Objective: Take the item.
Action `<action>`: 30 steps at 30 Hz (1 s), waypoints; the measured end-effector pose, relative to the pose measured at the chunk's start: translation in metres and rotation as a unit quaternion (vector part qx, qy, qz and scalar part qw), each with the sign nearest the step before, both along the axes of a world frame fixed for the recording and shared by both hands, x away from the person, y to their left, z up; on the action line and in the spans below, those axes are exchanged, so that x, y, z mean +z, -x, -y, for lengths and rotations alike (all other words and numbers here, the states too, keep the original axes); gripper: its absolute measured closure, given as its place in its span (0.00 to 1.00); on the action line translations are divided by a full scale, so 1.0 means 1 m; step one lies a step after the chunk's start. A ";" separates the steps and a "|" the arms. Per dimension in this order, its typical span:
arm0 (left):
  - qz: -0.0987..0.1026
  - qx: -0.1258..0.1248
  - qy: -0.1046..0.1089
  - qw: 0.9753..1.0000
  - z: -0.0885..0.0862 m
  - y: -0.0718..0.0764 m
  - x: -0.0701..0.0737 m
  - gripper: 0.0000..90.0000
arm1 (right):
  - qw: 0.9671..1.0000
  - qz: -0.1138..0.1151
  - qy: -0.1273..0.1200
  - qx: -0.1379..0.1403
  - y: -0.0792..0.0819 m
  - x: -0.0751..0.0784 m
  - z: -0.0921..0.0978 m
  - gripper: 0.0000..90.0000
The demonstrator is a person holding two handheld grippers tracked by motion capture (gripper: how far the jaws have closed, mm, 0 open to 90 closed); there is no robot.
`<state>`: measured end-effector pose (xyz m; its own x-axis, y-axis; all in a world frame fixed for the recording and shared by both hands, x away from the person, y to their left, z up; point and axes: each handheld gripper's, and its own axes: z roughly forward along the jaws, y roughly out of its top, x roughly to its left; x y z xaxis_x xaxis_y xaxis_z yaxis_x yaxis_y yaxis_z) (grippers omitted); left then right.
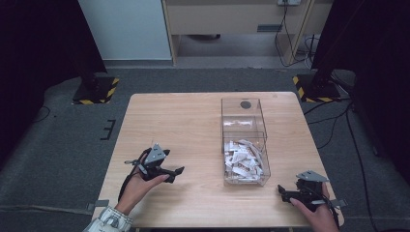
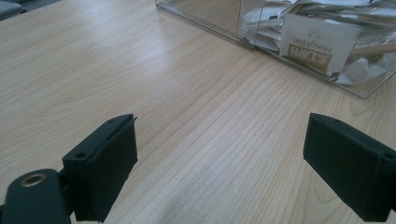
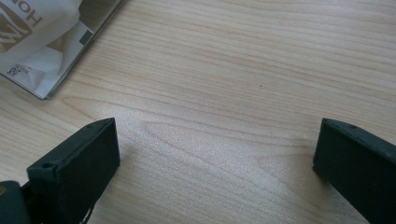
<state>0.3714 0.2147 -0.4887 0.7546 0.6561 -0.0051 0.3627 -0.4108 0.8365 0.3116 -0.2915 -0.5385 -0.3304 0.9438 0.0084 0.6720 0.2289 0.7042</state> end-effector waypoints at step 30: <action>0.008 -0.061 -0.009 0.998 0.041 -0.004 0.040 0.08 | 1.000 0.000 0.000 0.000 0.000 0.000 0.000 0.01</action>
<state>0.3757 0.1737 -0.4484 0.8284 0.5599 0.0185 0.2964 -0.4660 0.8336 0.3116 -0.2916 -0.5385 -0.3301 0.9439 0.0090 0.6721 0.2283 0.7044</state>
